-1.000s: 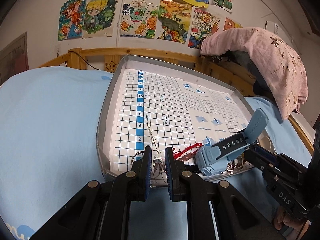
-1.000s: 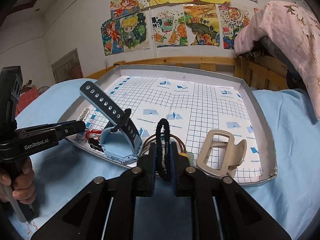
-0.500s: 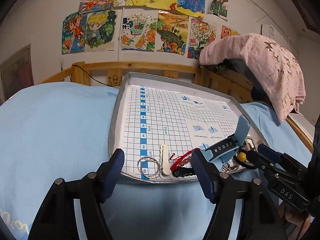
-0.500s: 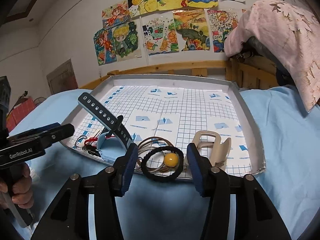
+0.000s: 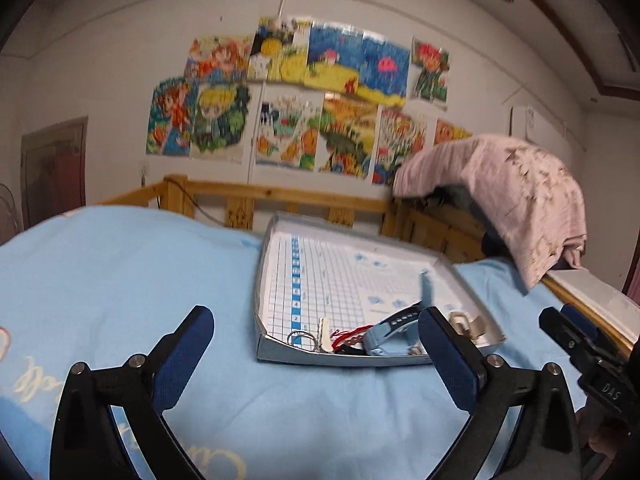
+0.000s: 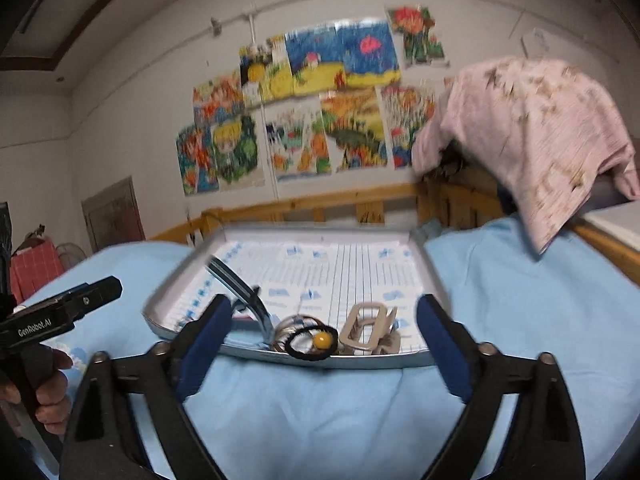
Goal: Organize jewelry
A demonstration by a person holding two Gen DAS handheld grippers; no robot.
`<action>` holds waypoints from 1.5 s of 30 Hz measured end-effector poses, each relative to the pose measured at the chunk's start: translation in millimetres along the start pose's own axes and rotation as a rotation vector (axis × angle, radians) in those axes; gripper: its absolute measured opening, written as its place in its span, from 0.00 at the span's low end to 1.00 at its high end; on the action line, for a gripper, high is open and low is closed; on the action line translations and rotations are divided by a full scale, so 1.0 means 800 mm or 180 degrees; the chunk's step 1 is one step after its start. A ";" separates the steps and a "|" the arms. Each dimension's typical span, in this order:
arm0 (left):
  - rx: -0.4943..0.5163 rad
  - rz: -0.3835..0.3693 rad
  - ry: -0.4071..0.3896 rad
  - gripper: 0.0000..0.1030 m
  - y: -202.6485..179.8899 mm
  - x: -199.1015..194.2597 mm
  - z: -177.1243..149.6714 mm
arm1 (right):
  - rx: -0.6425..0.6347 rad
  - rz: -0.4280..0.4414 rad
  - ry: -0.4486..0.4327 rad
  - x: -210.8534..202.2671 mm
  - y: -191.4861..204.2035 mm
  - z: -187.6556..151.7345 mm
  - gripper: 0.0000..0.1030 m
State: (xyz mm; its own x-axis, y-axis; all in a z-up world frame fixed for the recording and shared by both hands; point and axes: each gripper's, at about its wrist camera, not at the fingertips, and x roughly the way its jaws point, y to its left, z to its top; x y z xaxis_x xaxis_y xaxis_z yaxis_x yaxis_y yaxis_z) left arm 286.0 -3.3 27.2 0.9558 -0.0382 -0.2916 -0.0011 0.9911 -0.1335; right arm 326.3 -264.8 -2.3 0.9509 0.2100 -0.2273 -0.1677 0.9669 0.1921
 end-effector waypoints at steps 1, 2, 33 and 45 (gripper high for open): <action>0.0015 -0.0008 -0.0044 1.00 -0.001 -0.010 0.000 | -0.0027 0.0011 -0.0092 -0.016 0.003 0.003 0.92; 0.0037 -0.0020 -0.0096 1.00 -0.002 -0.023 0.000 | -0.0046 0.0024 -0.0150 -0.028 0.006 0.005 0.92; 0.0216 0.0146 -0.0493 1.00 0.004 -0.263 -0.089 | -0.0259 -0.0041 -0.0532 -0.286 0.062 -0.042 0.94; 0.0154 0.0176 -0.0373 1.00 0.009 -0.253 -0.124 | -0.0309 -0.0235 -0.0391 -0.283 0.057 -0.078 0.94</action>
State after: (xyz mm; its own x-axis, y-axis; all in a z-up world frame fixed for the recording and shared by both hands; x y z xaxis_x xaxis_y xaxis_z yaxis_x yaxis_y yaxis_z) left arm 63.1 -1.2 -8.3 0.9825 0.0291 -0.1842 -0.0433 0.9964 -0.0735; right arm 87.2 -259.2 -1.4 0.9852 0.1243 -0.1178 -0.1147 0.9898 0.0848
